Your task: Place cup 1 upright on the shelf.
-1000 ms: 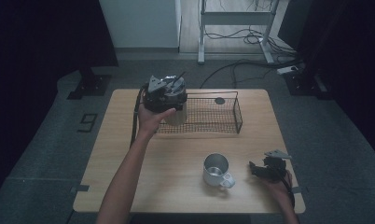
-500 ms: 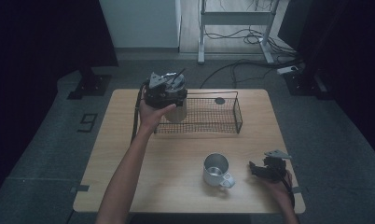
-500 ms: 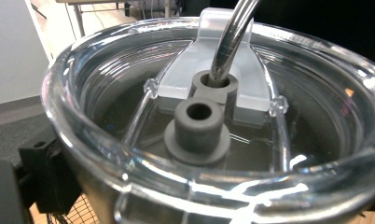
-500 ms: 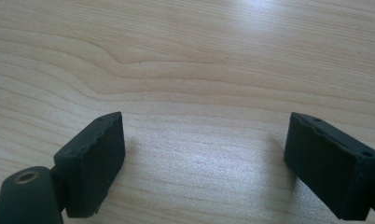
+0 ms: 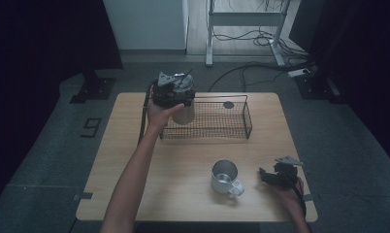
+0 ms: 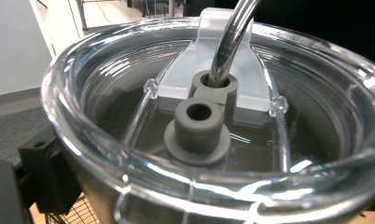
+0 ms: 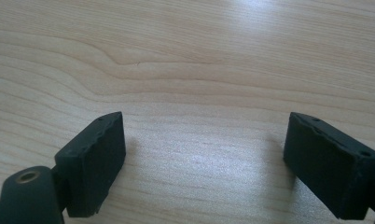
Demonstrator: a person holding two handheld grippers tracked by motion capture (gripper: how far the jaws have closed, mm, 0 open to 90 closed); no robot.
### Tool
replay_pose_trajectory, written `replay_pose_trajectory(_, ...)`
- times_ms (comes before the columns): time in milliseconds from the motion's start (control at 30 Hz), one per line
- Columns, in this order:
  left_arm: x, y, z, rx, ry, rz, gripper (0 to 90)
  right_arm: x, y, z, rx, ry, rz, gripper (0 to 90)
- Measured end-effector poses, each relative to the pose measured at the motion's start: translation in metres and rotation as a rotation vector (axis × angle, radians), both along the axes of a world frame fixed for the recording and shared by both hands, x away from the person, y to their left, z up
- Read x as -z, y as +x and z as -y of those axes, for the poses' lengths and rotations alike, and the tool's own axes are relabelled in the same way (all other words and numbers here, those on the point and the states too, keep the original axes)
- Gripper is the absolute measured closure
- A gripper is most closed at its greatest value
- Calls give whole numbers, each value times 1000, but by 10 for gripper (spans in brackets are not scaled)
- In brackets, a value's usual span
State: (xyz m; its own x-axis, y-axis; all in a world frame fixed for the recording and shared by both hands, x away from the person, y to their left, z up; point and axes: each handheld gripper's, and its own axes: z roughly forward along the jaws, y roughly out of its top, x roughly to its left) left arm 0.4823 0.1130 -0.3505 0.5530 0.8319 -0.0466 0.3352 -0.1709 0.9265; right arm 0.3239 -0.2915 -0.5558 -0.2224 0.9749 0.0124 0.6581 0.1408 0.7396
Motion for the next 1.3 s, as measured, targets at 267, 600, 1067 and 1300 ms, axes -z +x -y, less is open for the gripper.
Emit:
replay_pose_trajectory(267,13,13,2,-4,-6,-27,40,0,0,0,2,2,0,127)
replay_pose_trajectory(600,23,21,6,-13,10,-43,40,0,-1,0,5,1,-2,129)
replay_pose_trajectory(1067,40,30,7,-32,8,-65,40,0,-1,0,4,1,-2,129)
replay_pose_trajectory(1300,55,33,6,-44,11,-90,40,0,0,0,4,0,-2,128)
